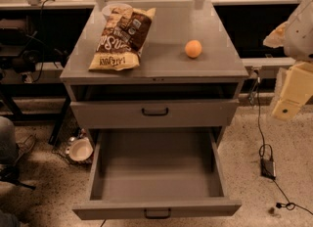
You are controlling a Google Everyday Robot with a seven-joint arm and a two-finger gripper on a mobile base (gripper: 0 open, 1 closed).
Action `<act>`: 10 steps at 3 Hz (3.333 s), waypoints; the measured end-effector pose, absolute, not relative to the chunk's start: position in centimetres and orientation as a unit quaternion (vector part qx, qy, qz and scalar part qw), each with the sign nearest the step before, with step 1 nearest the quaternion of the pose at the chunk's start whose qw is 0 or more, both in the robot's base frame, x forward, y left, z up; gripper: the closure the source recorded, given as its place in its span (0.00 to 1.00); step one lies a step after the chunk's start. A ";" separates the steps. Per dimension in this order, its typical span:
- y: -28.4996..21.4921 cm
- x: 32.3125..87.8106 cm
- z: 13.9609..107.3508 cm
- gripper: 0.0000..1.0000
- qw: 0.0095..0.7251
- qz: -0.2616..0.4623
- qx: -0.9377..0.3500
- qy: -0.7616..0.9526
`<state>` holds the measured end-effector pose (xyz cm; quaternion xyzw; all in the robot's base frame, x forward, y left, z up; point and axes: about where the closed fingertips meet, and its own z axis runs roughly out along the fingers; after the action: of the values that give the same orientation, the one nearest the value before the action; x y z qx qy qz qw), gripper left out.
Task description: Place brown chip bag into middle drawer
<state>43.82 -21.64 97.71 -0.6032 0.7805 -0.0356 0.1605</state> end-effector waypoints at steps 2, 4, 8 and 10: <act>-19.9 49.7 99.4 0.00 0.215 -0.061 -0.630 0.744; -9.6 64.1 98.1 0.00 0.223 -0.129 -0.734 0.628; -1.6 71.7 96.1 0.00 0.295 -0.148 -0.782 0.528; 4.9 77.2 95.3 0.00 0.318 -0.145 -0.806 0.477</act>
Offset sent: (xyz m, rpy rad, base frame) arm 0.1132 0.0296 0.0326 0.0334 -0.2378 0.1526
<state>77.22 4.91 95.31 -0.8065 0.4768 -0.1446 0.3183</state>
